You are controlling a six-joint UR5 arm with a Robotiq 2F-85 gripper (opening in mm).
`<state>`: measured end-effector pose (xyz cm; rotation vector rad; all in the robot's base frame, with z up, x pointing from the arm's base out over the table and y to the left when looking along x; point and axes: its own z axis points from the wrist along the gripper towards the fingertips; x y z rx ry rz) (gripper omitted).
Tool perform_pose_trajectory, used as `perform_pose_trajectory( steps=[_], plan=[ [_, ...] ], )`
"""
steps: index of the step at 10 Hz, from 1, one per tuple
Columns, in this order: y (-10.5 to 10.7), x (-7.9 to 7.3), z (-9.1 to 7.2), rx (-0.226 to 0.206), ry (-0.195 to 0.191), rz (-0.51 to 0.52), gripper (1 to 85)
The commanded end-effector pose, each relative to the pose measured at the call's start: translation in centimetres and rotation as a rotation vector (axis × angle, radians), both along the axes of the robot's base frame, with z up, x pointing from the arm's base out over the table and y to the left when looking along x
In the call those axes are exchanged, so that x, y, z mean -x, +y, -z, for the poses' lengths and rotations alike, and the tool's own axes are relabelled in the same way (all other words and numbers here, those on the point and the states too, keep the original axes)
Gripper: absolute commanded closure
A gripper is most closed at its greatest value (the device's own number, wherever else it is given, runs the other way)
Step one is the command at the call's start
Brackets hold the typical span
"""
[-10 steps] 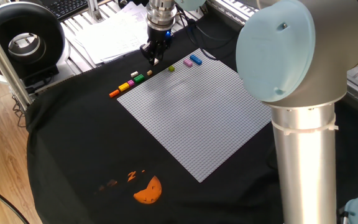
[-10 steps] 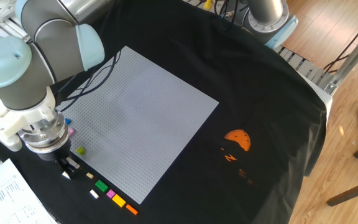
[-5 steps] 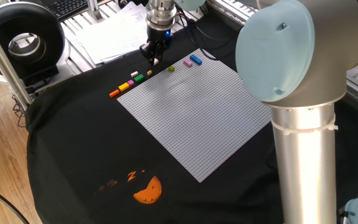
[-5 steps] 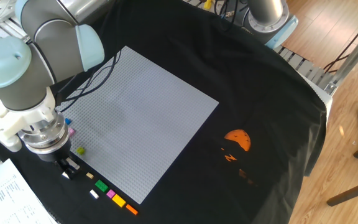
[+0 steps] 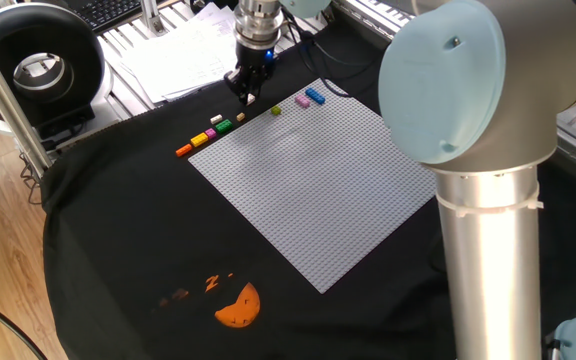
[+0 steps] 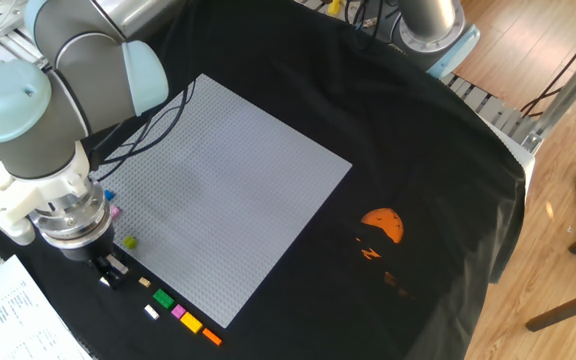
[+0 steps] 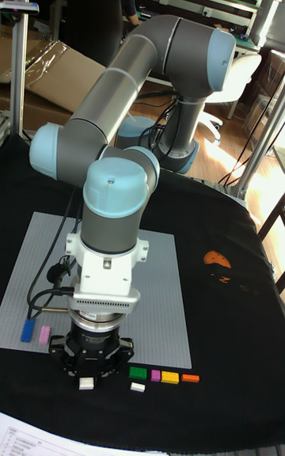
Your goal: Build with small Lego blocks
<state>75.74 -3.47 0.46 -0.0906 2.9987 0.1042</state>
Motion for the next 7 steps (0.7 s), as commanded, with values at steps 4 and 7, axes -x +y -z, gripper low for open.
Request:
perform_pose_trajectory(
  steps=[4,7],
  plan=[
    [-0.16,-0.06,0.02,0.001,0.000,0.013,56.3],
    [-0.42,0.27,-0.08,0.010,0.012,0.023,60.7]
  ],
)
